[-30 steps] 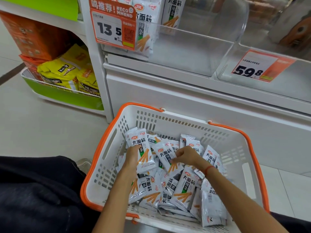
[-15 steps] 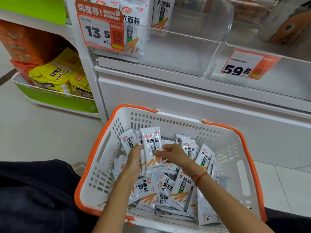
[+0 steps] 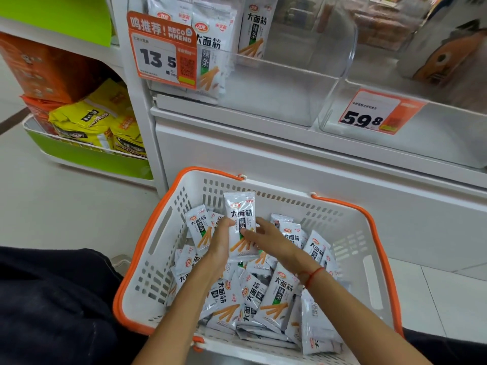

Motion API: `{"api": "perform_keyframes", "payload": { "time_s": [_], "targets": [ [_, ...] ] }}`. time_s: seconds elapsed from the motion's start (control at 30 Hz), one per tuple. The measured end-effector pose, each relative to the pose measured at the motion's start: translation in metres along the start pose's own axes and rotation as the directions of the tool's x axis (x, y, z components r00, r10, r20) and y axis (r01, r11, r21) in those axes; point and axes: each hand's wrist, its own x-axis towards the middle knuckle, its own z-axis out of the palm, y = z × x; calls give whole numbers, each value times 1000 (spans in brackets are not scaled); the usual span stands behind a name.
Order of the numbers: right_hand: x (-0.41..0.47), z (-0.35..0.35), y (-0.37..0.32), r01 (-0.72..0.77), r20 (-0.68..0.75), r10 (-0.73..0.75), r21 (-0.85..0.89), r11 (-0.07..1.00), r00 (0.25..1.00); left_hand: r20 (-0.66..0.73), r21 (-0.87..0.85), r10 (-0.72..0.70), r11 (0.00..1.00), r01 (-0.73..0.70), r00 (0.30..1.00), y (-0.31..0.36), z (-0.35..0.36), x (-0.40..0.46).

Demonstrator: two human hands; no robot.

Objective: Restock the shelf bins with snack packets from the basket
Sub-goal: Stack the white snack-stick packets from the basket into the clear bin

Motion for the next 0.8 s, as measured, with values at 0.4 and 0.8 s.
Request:
{"api": "perform_keyframes", "payload": {
  "time_s": [0.4, 0.8],
  "targets": [
    [-34, -25, -56, 638, -228, -770, -448, 626, 596, 337, 447, 641, 536, -716, 690, 76, -3, -68],
    [-56, -72, -171, 654, -273, -960, -715, 249, 67, 465, 583, 884, -271, -766, 41, 208, 20, -114]
  ]
}}
